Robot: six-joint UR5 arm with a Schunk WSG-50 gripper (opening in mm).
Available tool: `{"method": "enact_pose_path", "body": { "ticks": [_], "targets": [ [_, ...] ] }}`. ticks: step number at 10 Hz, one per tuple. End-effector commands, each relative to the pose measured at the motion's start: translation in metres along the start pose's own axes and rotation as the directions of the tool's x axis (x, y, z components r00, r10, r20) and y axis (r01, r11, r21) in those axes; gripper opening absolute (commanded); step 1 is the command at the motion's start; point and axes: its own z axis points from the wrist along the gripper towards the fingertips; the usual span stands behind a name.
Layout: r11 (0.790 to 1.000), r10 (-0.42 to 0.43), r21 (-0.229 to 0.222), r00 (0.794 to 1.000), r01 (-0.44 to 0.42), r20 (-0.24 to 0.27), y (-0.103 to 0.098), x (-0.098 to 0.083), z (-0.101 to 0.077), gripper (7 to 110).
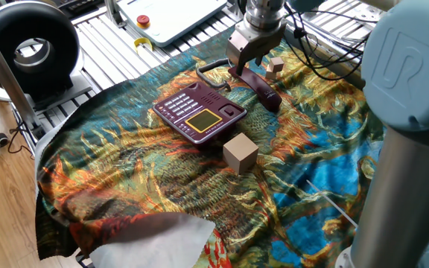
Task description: Place the handset of the telephone on the corresponding phone cradle
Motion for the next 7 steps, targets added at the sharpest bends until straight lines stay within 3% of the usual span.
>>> {"method": "enact_pose_path", "body": {
  "ticks": [1, 7],
  "targets": [
    [1.0, 0.008, -0.014, 1.0, -0.007, 0.013, 0.002, 0.006, 0.001, 66],
    [1.0, -0.011, -0.028, 0.999, 0.013, 0.052, -0.003, 0.003, 0.012, 66]
  ]
}}
